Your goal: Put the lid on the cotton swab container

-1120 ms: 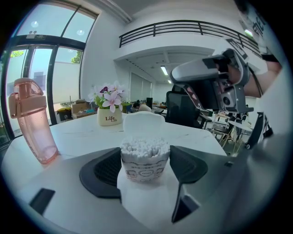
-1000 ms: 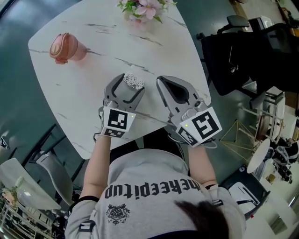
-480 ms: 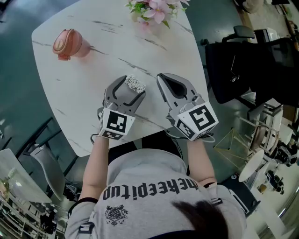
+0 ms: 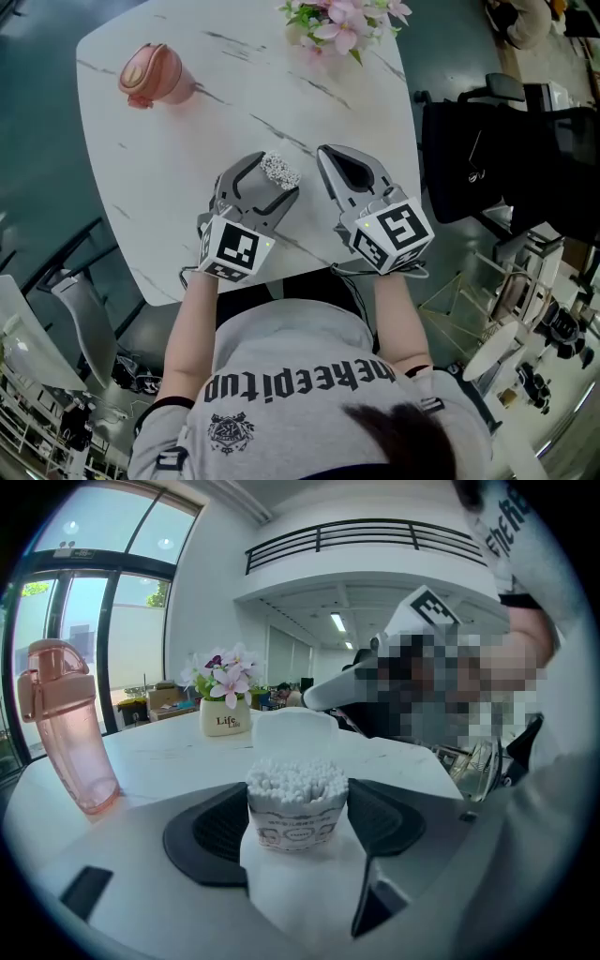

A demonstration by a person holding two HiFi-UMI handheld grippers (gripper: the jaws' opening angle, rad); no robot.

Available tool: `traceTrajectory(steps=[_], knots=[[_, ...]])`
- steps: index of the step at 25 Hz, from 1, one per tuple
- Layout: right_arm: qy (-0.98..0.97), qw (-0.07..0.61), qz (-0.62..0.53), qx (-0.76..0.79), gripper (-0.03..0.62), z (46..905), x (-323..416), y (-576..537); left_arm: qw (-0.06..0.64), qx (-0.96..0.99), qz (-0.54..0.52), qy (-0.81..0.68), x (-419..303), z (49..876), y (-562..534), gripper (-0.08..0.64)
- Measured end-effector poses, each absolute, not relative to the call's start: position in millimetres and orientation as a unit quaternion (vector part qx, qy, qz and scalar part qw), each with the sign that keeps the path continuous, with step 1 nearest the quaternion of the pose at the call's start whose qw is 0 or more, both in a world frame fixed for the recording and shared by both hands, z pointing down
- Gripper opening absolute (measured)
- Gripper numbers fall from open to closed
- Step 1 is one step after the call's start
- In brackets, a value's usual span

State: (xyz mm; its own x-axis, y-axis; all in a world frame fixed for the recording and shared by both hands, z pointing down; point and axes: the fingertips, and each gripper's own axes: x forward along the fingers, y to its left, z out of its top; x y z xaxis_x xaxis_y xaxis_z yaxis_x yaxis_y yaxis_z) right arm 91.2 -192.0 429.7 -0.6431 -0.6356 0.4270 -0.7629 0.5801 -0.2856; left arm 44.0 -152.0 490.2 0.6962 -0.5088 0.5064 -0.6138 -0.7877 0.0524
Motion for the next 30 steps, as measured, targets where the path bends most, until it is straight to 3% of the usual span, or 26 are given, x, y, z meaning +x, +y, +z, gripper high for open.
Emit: traceTrajectory(steps=[30], knots=[[-0.900, 0.187, 0.221, 0.327, 0.011, 445.8, 43.6, -171.6, 0.109, 0.917, 0.232, -0.306, 44.0, 490.0, -151.4, 0.341]])
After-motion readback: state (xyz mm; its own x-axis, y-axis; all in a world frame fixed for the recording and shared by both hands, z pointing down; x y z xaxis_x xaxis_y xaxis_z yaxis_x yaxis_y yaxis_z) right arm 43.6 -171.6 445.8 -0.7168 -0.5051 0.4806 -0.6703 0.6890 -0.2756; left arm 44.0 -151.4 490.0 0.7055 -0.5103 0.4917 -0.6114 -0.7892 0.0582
